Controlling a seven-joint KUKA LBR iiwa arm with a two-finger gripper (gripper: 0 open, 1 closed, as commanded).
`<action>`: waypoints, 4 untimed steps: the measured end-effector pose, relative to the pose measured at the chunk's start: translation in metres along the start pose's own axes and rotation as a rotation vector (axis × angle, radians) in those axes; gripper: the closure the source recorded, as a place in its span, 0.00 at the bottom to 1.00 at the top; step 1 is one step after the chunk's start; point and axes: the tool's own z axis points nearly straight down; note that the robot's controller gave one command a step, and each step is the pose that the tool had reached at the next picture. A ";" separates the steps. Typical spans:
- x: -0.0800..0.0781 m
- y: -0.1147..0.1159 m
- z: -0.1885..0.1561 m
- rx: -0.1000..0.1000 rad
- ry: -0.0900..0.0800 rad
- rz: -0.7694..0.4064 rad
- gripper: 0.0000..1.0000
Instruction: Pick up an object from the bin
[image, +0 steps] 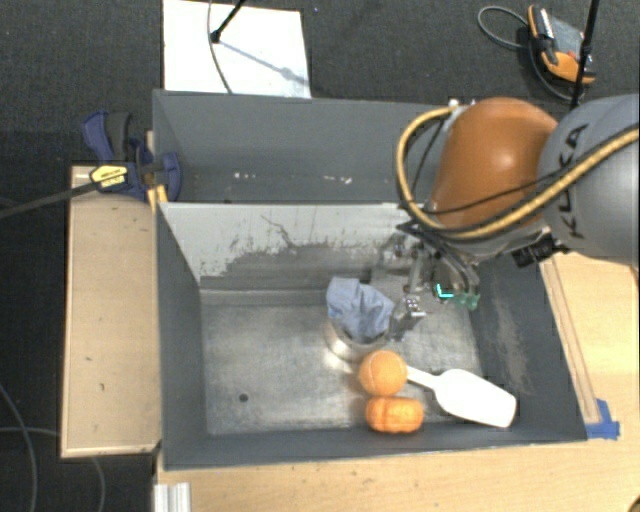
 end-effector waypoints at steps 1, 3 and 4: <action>-0.002 0.000 -0.004 0.000 -0.008 0.001 0.00; 0.005 -0.017 0.094 -0.001 -0.005 -0.117 1.00; -0.003 -0.018 0.089 0.000 -0.039 -0.113 0.00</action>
Offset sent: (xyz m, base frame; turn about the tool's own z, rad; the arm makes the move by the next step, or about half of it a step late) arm 0.0070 -0.0084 -0.1374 -0.1314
